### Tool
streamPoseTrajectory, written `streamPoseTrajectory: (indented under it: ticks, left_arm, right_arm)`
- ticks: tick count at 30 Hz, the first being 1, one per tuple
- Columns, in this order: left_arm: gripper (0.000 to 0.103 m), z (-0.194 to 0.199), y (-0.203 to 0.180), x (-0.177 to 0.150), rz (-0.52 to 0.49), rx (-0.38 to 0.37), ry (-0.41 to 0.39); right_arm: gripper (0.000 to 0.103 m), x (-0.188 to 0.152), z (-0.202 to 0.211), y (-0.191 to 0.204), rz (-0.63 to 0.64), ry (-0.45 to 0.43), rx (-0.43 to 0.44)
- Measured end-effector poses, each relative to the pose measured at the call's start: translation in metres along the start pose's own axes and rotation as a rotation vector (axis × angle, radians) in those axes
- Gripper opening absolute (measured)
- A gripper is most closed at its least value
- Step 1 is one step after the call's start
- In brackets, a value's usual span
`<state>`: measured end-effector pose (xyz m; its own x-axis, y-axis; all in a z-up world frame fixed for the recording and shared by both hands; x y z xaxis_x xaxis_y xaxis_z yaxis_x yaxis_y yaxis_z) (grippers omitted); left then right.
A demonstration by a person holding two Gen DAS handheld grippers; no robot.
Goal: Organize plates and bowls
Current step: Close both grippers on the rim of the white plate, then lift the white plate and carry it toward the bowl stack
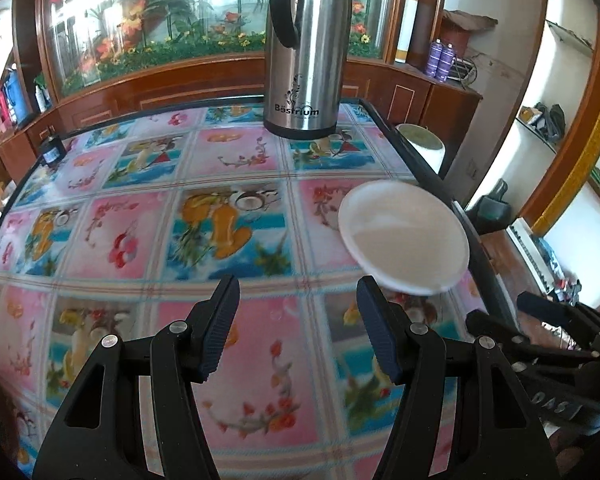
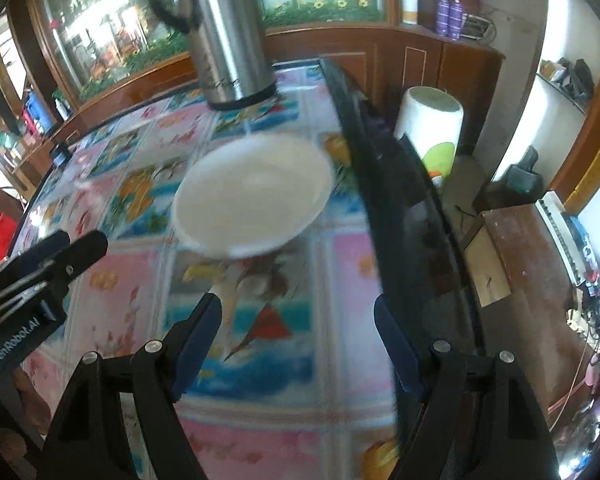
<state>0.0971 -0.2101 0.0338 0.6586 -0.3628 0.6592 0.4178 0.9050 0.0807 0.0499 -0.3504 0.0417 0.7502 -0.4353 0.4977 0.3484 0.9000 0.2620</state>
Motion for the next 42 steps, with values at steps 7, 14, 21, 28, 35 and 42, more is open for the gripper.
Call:
streamPoseTrajectory:
  ticks: [7, 14, 21, 28, 35, 42]
  left_arm:
    - [0.061, -0.029, -0.013, 0.018, 0.011, -0.026, 0.028]
    - [0.061, -0.058, -0.014, 0.022, 0.048, -0.039, 0.077]
    - [0.061, -0.077, -0.017, 0.020, 0.061, -0.055, 0.114]
    - [0.023, -0.087, -0.025, 0.016, 0.056, -0.122, 0.138]
    - [0.014, -0.073, -0.028, 0.007, 0.040, -0.169, 0.155]
    - [0.013, -0.027, -0.012, -0.013, 0.028, -0.161, 0.126]
  right_arm:
    - [0.079, 0.034, -0.018, -0.006, -0.007, 0.012, 0.030]
    - [0.079, 0.052, -0.043, -0.011, -0.024, 0.033, 0.049]
    - [0.043, 0.058, -0.053, -0.013, 0.004, 0.046, 0.050]
    - [0.020, 0.054, -0.053, -0.008, 0.034, 0.055, 0.076]
    - [0.017, 0.043, -0.044, 0.001, 0.028, 0.071, 0.122]
    - [0.016, 0.013, -0.030, 0.013, 0.006, 0.106, 0.190]
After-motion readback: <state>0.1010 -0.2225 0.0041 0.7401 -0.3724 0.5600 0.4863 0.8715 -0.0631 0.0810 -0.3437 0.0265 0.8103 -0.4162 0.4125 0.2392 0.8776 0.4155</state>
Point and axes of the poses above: each gripper's, at about its wrist camera, not at the fingertips, and z roughly against the way its jaws point, y to its left, x to its top, the point moved 7 cm from there along -z, roughly the way its jaws point, and after that the axes turned 13 degrees about -z, right-handed, at the moved point
